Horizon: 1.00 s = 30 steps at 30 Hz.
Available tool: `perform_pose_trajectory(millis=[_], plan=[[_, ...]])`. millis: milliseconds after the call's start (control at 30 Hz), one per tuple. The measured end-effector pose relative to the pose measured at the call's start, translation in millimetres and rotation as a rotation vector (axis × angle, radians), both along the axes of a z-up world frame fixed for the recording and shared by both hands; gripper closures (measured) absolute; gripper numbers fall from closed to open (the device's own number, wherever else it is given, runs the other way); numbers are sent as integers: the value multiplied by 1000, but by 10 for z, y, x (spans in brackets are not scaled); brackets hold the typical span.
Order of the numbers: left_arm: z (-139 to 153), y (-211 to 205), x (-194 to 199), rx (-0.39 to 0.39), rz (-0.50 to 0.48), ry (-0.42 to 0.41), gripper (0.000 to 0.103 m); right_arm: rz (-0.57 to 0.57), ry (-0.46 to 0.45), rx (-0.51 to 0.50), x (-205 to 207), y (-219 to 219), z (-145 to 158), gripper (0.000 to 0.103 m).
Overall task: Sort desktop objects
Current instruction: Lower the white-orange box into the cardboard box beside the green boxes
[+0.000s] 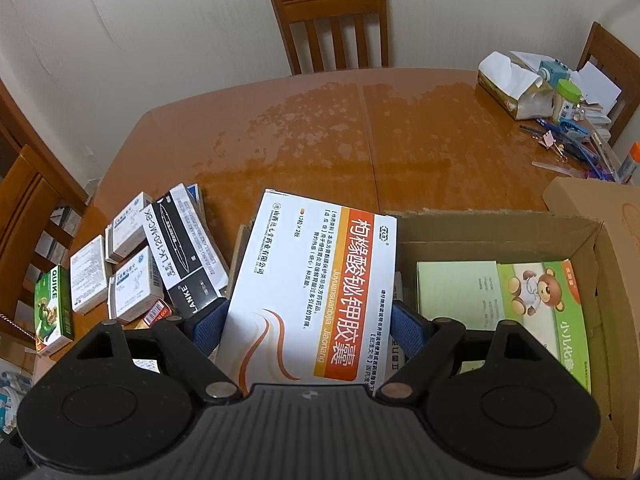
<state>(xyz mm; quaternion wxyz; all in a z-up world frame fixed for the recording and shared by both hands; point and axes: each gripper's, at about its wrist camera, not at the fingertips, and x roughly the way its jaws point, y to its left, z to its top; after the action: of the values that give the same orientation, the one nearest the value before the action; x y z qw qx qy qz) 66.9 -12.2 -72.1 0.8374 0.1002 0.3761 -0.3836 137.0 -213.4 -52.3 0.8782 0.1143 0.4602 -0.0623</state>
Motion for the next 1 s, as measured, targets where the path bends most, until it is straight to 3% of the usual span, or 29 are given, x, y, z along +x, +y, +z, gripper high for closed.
perform_pose_trajectory(millis=[333, 667, 1000], plan=[[24, -14, 12, -15, -7, 5, 0, -3, 47, -11, 33, -8, -148, 15], [261, -75, 15, -88, -49, 1, 0, 8, 80, -11, 52, -2, -281, 15], [449, -280, 25, -107, -118, -37, 0, 29, 96, -23, 55, 9, -354, 15]])
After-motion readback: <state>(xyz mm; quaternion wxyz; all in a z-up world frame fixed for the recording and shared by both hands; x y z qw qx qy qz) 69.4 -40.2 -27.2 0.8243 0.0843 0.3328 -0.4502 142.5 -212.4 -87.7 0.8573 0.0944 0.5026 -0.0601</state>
